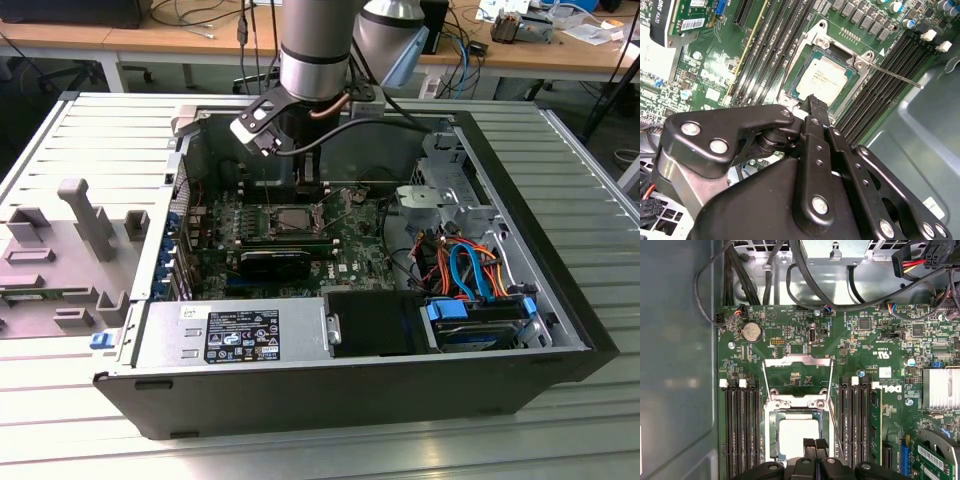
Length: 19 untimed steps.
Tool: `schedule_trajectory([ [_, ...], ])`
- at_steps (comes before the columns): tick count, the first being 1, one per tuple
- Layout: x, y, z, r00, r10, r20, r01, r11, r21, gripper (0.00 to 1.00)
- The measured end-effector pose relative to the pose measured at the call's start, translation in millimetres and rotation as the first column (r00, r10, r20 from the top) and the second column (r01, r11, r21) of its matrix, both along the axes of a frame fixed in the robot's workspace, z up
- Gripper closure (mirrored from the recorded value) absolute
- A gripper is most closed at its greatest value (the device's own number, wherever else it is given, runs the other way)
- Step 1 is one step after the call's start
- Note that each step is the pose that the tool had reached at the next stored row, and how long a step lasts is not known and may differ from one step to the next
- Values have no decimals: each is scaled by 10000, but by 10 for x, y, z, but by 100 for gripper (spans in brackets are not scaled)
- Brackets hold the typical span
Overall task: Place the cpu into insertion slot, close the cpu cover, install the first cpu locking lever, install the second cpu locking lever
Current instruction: 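Close the cpu cover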
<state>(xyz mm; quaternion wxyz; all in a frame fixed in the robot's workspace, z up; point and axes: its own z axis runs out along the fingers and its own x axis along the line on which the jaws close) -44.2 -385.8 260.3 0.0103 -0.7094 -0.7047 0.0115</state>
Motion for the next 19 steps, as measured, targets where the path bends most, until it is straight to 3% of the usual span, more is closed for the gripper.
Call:
schedule_trajectory([
  [15, 1, 0, 63, 10000, 0, -1, 0, 10000, 1, 89],
  [19, 8, 0, 171, 10000, 0, -1, 0, 10000, 4, 89],
])
